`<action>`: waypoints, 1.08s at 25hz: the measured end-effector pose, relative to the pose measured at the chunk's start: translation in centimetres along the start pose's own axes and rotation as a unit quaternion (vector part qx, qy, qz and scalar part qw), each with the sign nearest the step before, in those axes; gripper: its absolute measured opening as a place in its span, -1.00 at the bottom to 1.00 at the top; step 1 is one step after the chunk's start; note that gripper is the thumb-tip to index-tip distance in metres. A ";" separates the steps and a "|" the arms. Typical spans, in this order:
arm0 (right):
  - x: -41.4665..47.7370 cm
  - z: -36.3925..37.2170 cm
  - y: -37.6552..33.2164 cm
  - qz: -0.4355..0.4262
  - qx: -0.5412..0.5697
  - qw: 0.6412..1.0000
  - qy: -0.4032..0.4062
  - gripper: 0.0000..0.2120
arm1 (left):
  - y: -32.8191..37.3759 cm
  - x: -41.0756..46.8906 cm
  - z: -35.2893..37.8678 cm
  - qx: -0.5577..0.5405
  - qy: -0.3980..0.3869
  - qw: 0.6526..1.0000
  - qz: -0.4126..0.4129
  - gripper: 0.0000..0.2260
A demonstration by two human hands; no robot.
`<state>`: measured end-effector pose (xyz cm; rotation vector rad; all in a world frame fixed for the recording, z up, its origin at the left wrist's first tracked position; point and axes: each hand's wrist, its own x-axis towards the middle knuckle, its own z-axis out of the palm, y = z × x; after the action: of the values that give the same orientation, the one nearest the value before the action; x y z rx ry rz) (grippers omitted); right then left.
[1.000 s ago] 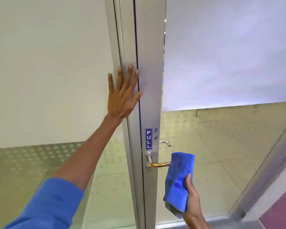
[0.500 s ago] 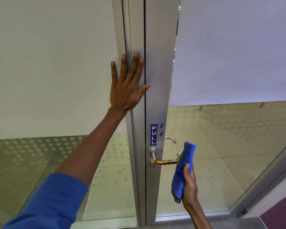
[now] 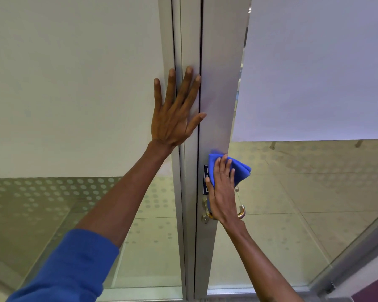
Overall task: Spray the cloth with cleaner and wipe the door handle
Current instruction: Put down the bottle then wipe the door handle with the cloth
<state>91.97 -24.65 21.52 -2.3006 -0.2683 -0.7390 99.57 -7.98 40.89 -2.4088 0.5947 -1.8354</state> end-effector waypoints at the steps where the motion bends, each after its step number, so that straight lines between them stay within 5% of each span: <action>1: 0.1 0.0 0.3 -0.009 -0.027 1.000 -0.006 -0.43 | 0.0 0.1 0.0 0.002 0.000 1.000 -0.001 -0.29; 12: 0.1 -3.5 3.9 -0.157 -0.275 0.942 -0.110 -0.38 | 0.1 0.3 -0.1 0.030 -0.009 0.999 -0.008 -0.28; 27: -1.2 -5.2 8.0 -0.235 -0.313 0.877 -0.279 -0.44 | 0.2 0.4 0.0 0.038 -0.012 0.999 -0.007 -0.28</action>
<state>91.81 -34.04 19.45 -3.0969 -1.0101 -0.3824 99.63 -8.28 41.18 -2.3894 0.4977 -1.7983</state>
